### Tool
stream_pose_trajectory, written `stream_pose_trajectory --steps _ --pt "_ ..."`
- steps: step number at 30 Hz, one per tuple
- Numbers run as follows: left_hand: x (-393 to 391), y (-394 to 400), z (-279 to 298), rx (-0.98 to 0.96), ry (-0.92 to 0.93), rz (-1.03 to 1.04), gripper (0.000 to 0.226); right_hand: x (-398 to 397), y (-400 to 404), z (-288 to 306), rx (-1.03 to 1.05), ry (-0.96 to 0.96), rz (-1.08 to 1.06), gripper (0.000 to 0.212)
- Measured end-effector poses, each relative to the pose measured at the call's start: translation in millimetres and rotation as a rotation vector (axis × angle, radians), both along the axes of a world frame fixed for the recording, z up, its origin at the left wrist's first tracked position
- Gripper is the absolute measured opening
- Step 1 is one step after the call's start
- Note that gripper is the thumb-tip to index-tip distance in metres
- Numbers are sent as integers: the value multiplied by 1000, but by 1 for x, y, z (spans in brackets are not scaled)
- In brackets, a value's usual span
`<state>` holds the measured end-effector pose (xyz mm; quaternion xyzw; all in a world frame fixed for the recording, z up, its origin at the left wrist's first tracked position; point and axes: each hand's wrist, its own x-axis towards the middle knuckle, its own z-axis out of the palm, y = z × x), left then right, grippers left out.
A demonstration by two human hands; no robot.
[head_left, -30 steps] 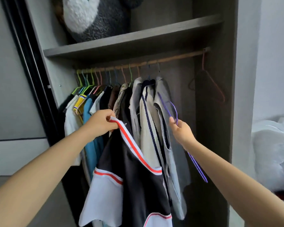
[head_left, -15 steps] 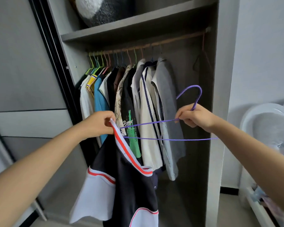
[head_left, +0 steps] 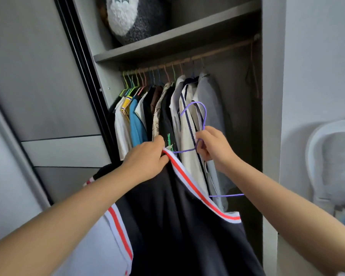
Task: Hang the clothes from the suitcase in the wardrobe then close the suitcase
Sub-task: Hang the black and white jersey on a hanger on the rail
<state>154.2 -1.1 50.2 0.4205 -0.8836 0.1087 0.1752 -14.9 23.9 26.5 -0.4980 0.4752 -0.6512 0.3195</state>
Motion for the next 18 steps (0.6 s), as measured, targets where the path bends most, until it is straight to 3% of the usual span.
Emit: stream_pose_trajectory --steps 4,6,9,11,14,17,18 --pt "8 0 19 -14 -1 24 22 -2 14 4 -211 301 -160 8" --pt "19 -3 33 -24 53 33 22 -3 21 -10 -333 493 -274 28" --pt "33 -8 61 -126 144 42 18 8 24 -25 -488 717 -358 40" --pt "36 -10 75 -122 226 35 18 14 11 -37 -468 833 -255 42" --pt "37 -14 83 -93 295 -7 30 33 1 -40 -125 751 46 47" --pt "41 -21 79 -116 223 8 31 47 -7 -48 -228 725 -37 22" --pt "43 -25 78 -108 222 -3 34 49 -7 -50 -271 724 -73 27"
